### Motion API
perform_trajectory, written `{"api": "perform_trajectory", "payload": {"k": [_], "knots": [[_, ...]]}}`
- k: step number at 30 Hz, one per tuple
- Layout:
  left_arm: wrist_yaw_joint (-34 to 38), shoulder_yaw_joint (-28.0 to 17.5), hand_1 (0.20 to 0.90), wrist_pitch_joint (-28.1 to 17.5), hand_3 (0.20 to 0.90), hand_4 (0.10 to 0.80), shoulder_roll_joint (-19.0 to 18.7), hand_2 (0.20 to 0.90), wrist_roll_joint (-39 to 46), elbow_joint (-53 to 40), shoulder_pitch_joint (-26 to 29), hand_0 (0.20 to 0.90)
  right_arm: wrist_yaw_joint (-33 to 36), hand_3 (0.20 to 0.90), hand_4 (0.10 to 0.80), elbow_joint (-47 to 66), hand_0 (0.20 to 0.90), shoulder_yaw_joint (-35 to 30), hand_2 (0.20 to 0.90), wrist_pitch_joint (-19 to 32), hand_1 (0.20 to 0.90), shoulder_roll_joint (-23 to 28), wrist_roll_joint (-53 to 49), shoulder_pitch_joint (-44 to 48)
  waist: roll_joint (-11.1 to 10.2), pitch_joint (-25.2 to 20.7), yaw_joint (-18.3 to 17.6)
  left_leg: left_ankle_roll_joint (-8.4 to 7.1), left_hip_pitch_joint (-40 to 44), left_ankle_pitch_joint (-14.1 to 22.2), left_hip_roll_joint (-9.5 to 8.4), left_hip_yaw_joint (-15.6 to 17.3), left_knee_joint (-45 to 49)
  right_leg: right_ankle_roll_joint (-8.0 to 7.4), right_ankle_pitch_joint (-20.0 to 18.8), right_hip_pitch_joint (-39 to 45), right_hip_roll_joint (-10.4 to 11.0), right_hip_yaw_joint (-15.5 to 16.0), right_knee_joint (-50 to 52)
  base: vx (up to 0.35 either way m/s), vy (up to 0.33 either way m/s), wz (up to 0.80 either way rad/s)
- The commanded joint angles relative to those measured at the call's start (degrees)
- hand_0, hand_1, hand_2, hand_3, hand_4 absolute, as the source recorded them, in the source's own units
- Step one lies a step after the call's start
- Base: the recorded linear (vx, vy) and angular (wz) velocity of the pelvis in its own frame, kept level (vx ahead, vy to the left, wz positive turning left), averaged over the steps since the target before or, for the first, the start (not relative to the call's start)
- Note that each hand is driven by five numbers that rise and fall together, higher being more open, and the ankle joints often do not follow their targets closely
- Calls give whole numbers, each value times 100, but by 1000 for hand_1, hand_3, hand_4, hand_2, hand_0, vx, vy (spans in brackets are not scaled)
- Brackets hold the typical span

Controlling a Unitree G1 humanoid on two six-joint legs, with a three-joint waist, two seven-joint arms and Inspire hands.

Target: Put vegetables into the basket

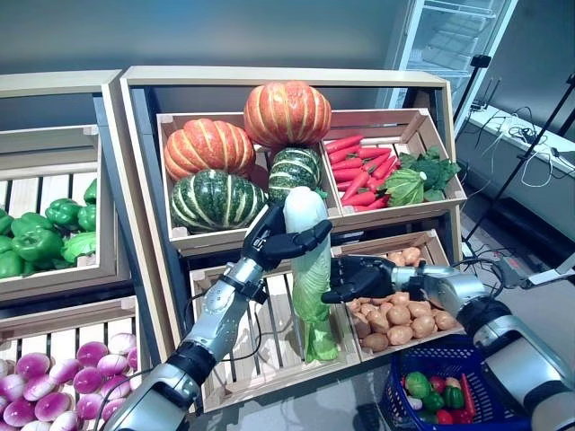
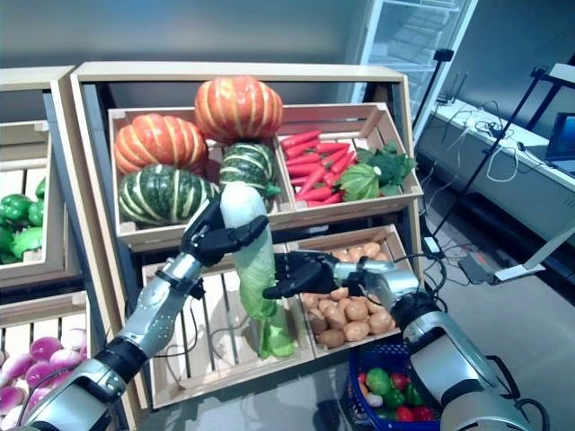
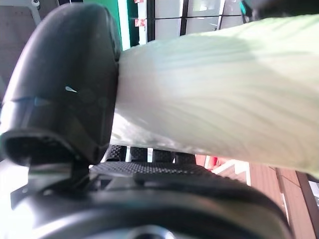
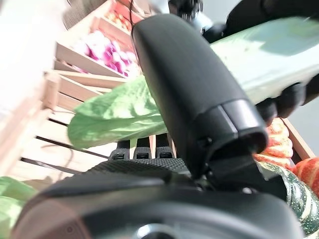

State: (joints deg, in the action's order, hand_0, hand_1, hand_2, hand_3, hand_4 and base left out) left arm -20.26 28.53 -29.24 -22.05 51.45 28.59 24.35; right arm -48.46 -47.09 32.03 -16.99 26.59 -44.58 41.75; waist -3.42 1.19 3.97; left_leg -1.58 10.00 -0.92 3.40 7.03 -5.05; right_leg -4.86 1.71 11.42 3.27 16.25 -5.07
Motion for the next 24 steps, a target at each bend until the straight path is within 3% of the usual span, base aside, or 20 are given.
{"api": "perform_trajectory", "payload": {"k": [1, 8, 15, 16, 17, 24], "knots": [[-35, 137, 300, -606, 300, 400, 783, 300, 428, -398, 942, 300, 604, 900, 800, -154, 900, -142, 900, 662, 900, -543, -743, 946, 12, -408, -20, 287, -102, 805, -367, -92, 5, 241, 288, -189, -117, -151, 7, 0, -6, 5], [100, 306, 300, -436, 300, 400, 1063, 300, 510, -574, 1053, 300, 1772, 900, 800, -589, 900, -251, 900, 764, 900, -935, -417, 1133, 37, -416, -1, 307, -109, 805, -379, -130, 5, 256, 281, -197, -123, -179, 7, 0, -2, 1], [109, 438, 300, -320, 300, 400, 1217, 300, 614, -730, 1162, 300, 2127, 900, 800, -926, 900, -381, 900, 902, 900, -1152, -456, 1268, 38, -397, 24, 314, -111, 805, -390, -186, 5, 277, 279, -191, -127, -182, 7, 0, 0, 0], [141, 478, 300, -292, 300, 400, 1249, 300, 604, -785, 1177, 300, 2187, 676, 651, -934, 676, -405, 676, 931, 676, -1201, -518, 1278, 39, -393, 30, 316, -114, 808, -394, -210, 5, 279, 283, -189, -126, -180, 7, 0, 0, 0], [170, 501, 300, -264, 300, 400, 1243, 300, 604, -833, 1184, 300, 2213, 312, 408, -927, 312, -425, 312, 958, 312, -1215, -592, 1286, 40, -398, 34, 316, -115, 810, -395, -220, 5, 281, 290, -187, -126, -179, 7, 1, 7, 4], [281, 607, 300, -141, 300, 400, 1221, 300, 546, -921, 1168, 300, 2252, 300, 400, -832, 300, -521, 300, 1046, 300, -1187, -614, 1298, 37, -422, 39, 317, -107, 832, -405, -273, 5, 271, 305, -174, -123, -173, 7, -1, 2, 6]]}}
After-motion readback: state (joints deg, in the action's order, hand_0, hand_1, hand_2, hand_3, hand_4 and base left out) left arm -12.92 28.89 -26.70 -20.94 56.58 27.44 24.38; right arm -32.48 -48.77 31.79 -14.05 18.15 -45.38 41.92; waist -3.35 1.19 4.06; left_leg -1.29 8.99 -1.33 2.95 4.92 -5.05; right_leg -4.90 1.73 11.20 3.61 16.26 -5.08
